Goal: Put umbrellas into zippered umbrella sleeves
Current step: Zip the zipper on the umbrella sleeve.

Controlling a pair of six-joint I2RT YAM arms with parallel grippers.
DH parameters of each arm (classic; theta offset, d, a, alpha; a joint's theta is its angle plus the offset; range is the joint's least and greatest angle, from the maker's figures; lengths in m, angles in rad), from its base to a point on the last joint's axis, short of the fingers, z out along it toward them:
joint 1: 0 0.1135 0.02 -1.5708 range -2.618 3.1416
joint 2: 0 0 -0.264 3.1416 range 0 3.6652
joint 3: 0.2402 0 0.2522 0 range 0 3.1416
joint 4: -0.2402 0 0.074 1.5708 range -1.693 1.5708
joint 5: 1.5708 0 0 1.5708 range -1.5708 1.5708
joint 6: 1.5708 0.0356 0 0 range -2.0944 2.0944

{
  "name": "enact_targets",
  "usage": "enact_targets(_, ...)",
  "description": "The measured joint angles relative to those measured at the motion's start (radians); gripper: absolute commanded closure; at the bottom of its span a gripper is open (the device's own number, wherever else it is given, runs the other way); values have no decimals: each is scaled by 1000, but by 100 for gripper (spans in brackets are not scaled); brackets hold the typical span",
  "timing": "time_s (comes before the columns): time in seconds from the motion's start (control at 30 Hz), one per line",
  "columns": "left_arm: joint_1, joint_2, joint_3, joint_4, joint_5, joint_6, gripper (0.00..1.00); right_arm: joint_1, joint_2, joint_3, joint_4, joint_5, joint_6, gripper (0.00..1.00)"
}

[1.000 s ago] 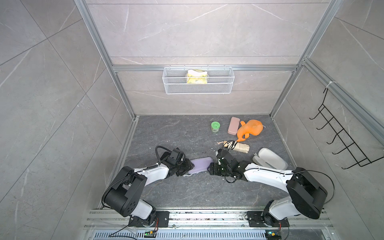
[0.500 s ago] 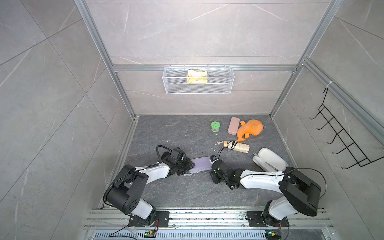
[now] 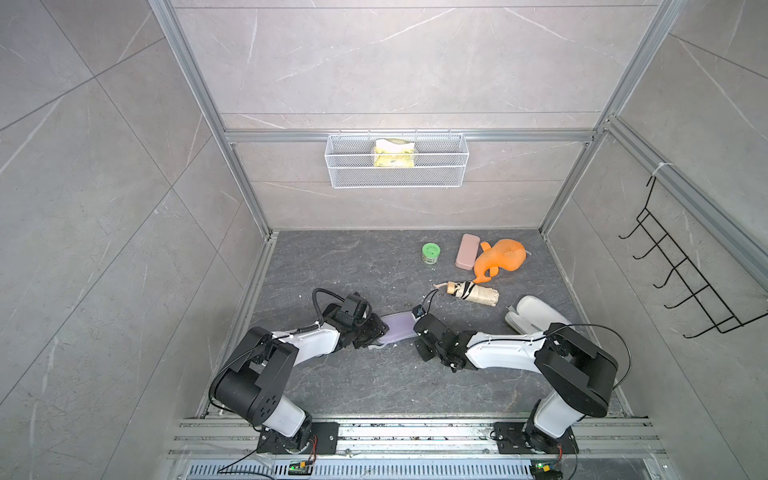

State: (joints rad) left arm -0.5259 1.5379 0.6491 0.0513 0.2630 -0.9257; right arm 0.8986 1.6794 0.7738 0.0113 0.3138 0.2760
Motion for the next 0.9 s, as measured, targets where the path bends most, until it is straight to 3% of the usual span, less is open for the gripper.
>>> enact_targets(0.17,59,2,8,-21,22,63,80,-94,1,5,-14,-14,14,100)
enact_targets(0.3,96,24,53,-74,39,123,81,-137,0,5,-15,-36,2,100)
enact_targets(0.47,101,47,96,-124,52,166,80,-106,-6,5,-15,-100,-52,100)
enact_targets(0.63,101,53,113,-146,53,185,80,-97,-91,-21,-10,-169,-58,69)
enact_targets(0.9,69,25,74,-104,32,140,80,-74,-112,-50,19,-258,-36,59)
